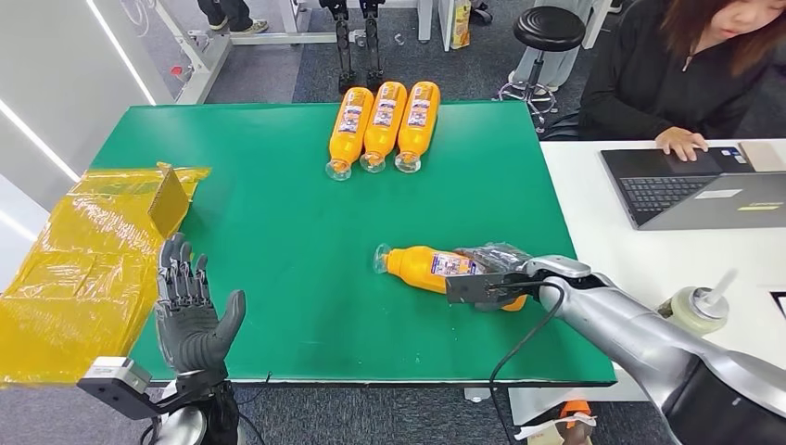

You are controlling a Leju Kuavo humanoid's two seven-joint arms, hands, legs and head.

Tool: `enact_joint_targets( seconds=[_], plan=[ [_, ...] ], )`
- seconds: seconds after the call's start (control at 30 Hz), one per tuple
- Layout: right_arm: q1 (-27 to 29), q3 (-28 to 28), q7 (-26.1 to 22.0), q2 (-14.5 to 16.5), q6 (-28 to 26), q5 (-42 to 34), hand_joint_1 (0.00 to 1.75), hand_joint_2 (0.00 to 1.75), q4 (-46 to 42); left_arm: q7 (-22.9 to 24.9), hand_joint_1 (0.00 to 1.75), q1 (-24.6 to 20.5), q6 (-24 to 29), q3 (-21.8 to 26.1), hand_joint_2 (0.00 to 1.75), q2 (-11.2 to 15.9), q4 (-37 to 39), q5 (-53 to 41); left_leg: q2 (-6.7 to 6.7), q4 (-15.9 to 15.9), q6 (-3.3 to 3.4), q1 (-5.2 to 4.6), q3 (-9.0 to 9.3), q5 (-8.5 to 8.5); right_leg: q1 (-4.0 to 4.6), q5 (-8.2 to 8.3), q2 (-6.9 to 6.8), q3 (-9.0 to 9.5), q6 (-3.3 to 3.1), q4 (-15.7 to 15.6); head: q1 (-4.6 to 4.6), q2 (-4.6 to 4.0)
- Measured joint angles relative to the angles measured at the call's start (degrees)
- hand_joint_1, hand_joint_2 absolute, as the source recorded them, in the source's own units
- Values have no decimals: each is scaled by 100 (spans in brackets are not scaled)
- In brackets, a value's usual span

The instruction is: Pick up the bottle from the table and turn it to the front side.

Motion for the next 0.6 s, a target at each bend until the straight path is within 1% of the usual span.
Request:
enact_joint_targets(
  seconds=[0.07,0.17,0.3,0.43,0.6],
  plan=[
    [47,-84,-8,-16,-133,38,175,175,-36,3,0,3,0,0,175,-1,0,-9,0,0,1,0,0,0,0,0,0,0,1,0,0,0],
    [173,-277,-59,-51,-509,151,175,175,-131,5,0,32,12,0,175,-3,-8,-31,0,0,2,0,-2,0,0,1,0,0,2,0,-1,0],
    [495,-748,-140,-156,-983,301,175,175,-486,5,0,85,81,3,175,-6,-49,-96,-2,1,4,0,-10,1,0,2,-4,-4,3,0,1,0],
    [948,-1501,-148,-346,-1180,600,175,175,-1351,8,0,91,159,15,175,-7,-57,-125,-3,2,5,0,-14,0,0,2,-4,-12,4,0,-1,0],
    [1604,-2383,-141,-648,-1243,865,175,175,-2559,24,0,120,212,50,175,-9,-72,-147,-22,-1,6,0,-24,-1,1,-7,-17,-18,9,0,-1,0]
  ],
)
